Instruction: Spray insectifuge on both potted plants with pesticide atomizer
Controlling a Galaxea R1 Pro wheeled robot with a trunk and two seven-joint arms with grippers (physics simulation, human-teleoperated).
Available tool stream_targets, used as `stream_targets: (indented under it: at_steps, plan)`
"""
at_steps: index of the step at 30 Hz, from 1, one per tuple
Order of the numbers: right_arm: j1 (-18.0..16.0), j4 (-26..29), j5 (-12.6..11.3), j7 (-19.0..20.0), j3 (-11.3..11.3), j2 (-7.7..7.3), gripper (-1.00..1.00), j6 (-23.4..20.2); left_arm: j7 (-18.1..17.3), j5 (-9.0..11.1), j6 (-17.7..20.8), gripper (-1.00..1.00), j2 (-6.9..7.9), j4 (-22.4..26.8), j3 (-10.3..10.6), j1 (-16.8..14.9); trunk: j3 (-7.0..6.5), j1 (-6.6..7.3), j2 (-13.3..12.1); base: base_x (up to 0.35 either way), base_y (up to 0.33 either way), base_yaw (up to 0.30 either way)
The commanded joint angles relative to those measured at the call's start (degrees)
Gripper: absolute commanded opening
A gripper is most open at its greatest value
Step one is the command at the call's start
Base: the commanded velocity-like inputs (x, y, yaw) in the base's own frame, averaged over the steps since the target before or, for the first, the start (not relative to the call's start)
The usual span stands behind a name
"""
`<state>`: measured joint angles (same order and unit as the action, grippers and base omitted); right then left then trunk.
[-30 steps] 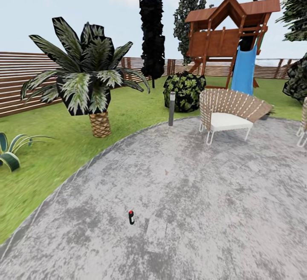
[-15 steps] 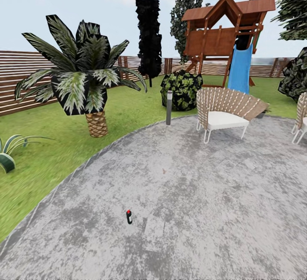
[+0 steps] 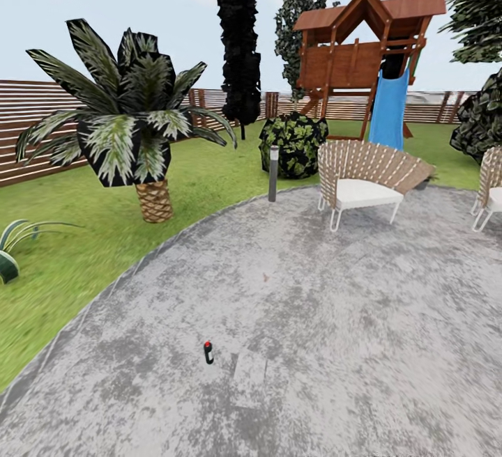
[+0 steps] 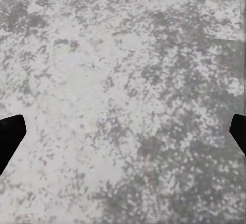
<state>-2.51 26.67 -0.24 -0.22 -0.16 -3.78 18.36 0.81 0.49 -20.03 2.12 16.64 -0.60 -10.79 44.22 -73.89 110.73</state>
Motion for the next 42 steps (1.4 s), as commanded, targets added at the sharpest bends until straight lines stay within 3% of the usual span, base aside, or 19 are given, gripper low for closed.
stream_targets:
  at_steps: [1, 21, 35, 42]
  plan:
    - [0.0, -0.1, 0.0, 0.0, 0.0, 0.00, 1.00, 0.2, 0.1, 0.0, -0.2, 1.00, 0.00, 0.0, 0.0, 0.0, 0.05, 0.01, 0.0, 0.000, 0.000, -0.206]
    - [0.0, -0.2, 0.1, 0.0, 0.0, 0.00, 1.00, 0.2, 0.1, 0.1, -0.2, 1.00, -0.01, 0.0, 0.0, 0.0, 0.05, 0.01, 0.0, 0.004, 0.241, -0.257]
    - [0.0, -0.2, 0.1, 0.0, 0.0, 0.00, 1.00, 0.2, 0.1, 0.1, -0.2, 1.00, -0.01, 0.1, 0.0, 0.0, 0.05, 0.01, 0.0, 0.206, 0.263, -0.264]
    - [0.0, -0.2, 0.2, 0.1, 0.0, -0.04, 1.00, 0.2, 0.1, 0.0, -0.2, 1.00, 0.05, 0.1, -0.1, 0.0, 0.05, 0.01, 0.0, 0.071, 0.064, -0.217]
